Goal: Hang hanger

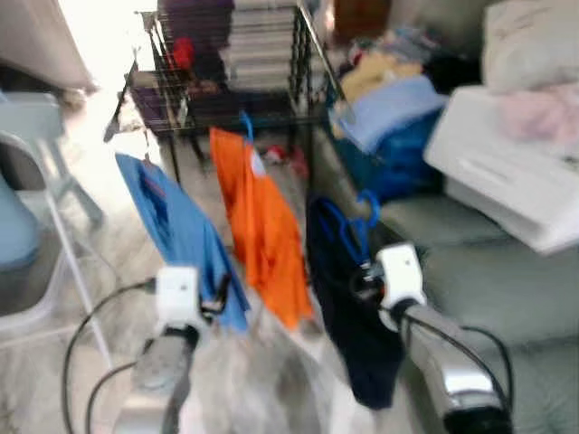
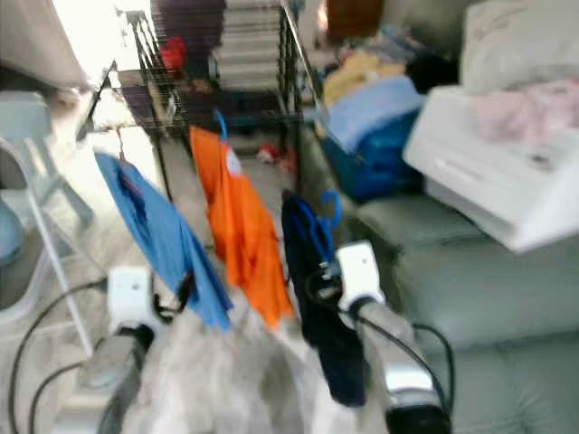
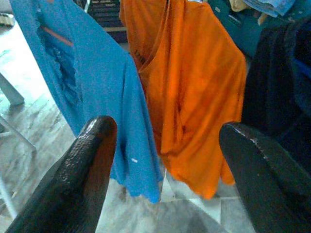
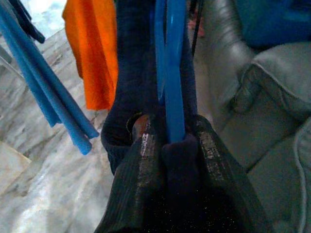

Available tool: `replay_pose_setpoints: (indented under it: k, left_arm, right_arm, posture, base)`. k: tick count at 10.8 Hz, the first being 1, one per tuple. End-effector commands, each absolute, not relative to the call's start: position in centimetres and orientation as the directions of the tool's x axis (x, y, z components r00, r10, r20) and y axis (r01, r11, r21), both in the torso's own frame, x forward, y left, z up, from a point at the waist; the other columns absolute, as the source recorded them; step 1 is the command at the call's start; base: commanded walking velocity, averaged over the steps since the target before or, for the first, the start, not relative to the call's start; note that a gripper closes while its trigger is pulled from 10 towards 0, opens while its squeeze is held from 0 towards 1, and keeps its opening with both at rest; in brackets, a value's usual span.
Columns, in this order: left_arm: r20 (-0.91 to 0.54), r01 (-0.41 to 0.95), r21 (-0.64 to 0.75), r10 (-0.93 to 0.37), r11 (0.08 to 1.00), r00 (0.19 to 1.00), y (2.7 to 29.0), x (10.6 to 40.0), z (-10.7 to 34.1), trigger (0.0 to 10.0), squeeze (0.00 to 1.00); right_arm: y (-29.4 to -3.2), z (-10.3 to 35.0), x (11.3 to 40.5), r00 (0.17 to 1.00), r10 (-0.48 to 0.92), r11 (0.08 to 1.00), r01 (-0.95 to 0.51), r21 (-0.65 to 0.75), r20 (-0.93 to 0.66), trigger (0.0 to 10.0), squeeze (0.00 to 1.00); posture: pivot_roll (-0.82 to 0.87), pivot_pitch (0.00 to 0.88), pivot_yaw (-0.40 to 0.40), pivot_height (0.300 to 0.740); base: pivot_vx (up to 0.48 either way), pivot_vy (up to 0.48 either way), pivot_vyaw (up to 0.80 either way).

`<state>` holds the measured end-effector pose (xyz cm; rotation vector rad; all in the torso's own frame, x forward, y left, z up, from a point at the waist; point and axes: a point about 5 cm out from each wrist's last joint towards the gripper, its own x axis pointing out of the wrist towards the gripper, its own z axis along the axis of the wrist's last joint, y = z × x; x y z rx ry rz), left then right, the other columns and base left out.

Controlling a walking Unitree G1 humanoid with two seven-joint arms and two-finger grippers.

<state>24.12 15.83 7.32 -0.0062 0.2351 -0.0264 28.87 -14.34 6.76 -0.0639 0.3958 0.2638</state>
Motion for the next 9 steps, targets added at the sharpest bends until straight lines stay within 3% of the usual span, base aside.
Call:
replay_pose_setpoints:
  k: [1,5,9]
  left_arm:
    - [-0.216,0.01,0.007,-0.009,1.0,0.976,16.3,24.2,7.8,10.0,0.0]
    - [-0.235,-0.046,0.051,0.057,0.998,0.97,19.2,22.4,7.5,10.0,0.0]
    - [-0.242,-0.077,0.028,0.082,0.997,0.967,19.4,22.1,7.3,10.0,0.0]
  right_arm:
    - [-14.8,8.5,29.4,0.924,0.224,0.97,-0.242,-0.018,-0.311,10.0,0.0]
    - [-17.2,8.1,28.4,0.941,0.163,0.983,-0.18,-0.032,-0.297,10.0,0.0]
    - [-16.2,8.0,28.4,0.938,0.198,0.978,-0.208,-0.005,-0.283,10.0,0.0]
  posture:
    - [-0.04,0.0,0.015,0.74]
    - [-0.02,0.0,0.024,0.74]
    - [-0.02,0.0,0.027,0.74]
  base:
    - [-0.255,0.0,0.0]
    - [-0.125,0.0,0.0]
    - [0.0,0.0,0.0]
